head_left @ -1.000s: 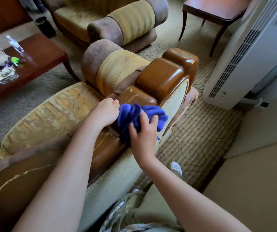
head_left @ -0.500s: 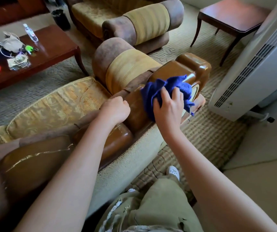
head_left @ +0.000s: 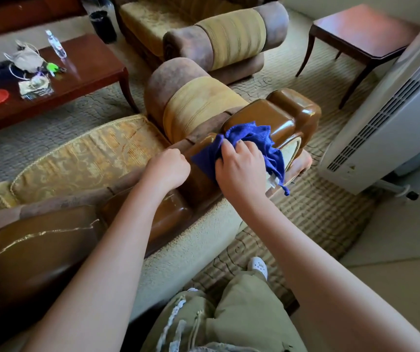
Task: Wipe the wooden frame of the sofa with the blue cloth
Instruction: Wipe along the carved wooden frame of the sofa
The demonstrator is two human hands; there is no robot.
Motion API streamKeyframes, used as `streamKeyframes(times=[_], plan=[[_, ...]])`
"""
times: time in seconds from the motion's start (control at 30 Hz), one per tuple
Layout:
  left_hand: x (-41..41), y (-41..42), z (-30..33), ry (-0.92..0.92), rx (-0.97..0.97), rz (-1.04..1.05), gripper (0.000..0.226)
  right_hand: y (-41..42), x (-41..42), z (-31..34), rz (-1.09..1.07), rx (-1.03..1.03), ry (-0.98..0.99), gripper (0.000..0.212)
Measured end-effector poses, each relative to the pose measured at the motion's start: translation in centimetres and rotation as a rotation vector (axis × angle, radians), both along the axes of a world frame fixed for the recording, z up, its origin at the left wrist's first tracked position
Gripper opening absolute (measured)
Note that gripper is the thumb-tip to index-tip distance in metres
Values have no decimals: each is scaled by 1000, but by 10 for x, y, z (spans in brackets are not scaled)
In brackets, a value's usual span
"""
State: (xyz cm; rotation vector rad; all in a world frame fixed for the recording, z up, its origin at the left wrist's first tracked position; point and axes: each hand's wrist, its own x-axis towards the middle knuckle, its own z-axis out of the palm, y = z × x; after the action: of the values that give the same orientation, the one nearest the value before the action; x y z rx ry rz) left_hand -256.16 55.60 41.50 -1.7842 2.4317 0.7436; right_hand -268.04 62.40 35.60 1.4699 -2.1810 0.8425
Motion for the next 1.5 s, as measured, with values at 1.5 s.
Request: streamKeyframes(times=[1.5], plan=[[32, -12, -1, -133, -17, 406, 8, -116, 51, 34, 744, 1110, 125, 50]])
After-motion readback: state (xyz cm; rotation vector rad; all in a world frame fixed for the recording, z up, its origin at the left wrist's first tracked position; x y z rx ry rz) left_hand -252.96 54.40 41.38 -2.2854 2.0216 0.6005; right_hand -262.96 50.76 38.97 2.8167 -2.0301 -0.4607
